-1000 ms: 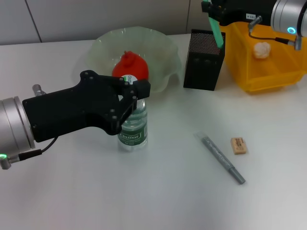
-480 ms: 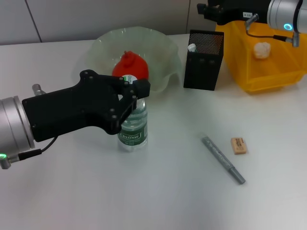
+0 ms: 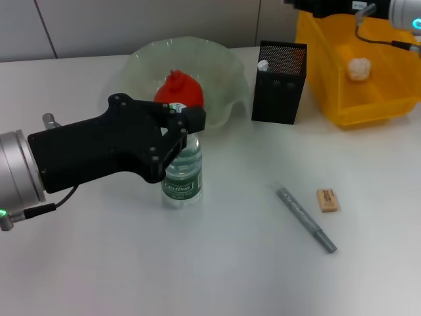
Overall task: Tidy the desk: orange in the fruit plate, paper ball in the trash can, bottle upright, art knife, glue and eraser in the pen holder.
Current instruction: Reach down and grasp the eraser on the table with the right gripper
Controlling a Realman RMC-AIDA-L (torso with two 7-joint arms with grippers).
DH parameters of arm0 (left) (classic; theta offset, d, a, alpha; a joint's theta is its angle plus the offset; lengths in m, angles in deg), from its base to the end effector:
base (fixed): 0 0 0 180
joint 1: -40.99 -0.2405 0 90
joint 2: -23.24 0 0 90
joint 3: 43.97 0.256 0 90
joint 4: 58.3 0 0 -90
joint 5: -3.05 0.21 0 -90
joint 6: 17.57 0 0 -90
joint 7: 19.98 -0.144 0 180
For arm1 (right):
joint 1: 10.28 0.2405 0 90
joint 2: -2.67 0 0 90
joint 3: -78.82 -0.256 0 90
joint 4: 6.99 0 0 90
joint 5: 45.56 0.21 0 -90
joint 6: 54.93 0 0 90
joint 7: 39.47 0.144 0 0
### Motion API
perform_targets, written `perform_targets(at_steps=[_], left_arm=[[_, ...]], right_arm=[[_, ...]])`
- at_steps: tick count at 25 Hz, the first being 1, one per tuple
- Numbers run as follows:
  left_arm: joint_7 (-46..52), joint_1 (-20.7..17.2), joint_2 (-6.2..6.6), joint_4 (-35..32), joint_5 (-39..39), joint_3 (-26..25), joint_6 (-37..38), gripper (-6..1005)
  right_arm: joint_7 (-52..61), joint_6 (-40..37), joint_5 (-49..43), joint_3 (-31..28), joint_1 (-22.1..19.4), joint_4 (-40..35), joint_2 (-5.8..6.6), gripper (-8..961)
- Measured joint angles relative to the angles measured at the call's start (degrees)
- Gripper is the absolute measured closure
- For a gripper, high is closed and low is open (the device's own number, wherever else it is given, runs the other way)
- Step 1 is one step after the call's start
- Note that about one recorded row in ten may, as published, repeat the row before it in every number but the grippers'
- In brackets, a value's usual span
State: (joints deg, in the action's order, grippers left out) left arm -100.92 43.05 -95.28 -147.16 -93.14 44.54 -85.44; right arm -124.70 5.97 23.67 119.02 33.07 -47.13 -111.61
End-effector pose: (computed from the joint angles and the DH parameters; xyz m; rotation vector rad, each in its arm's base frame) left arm -0.1472 0.2733 0.0122 -2.6459 -0.3597 -0.8773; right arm 0.2148 0.4563 0.0681 -2.2733 0.6772 0.5971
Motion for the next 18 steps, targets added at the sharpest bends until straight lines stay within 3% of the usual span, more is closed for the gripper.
perform_targets(at_steps=[6, 9, 11, 15, 18], left_arm=[[0.00, 0.46, 0.04, 0.00, -0.22, -0.01, -0.12, 1000], [0.00, 0.49, 0.04, 0.00, -0.31, -0.01, -0.15, 1000], [0.00, 0.55, 0.04, 0.00, -0.41, 0.00, -0.17, 1000], [0.02, 0.57, 0.04, 0.00, -0.51, 0.00, -0.22, 1000], [0.07, 0.58, 0.04, 0.00, -0.56, 0.00, -0.25, 1000]], right_arm=[[12.35, 5.62, -0.18, 5.61, -6.63, -12.59, -0.57, 607], [17.50, 9.72, -2.04, 6.74, -9.54, -19.56, -1.65, 612], [23.19, 15.98, -7.39, 6.78, -10.64, -25.67, -2.99, 617], [27.87, 21.63, -12.67, 6.79, -10.79, -30.03, -3.85, 586], [31.05, 26.78, -14.50, 6.76, -10.74, -31.31, -3.59, 563]])
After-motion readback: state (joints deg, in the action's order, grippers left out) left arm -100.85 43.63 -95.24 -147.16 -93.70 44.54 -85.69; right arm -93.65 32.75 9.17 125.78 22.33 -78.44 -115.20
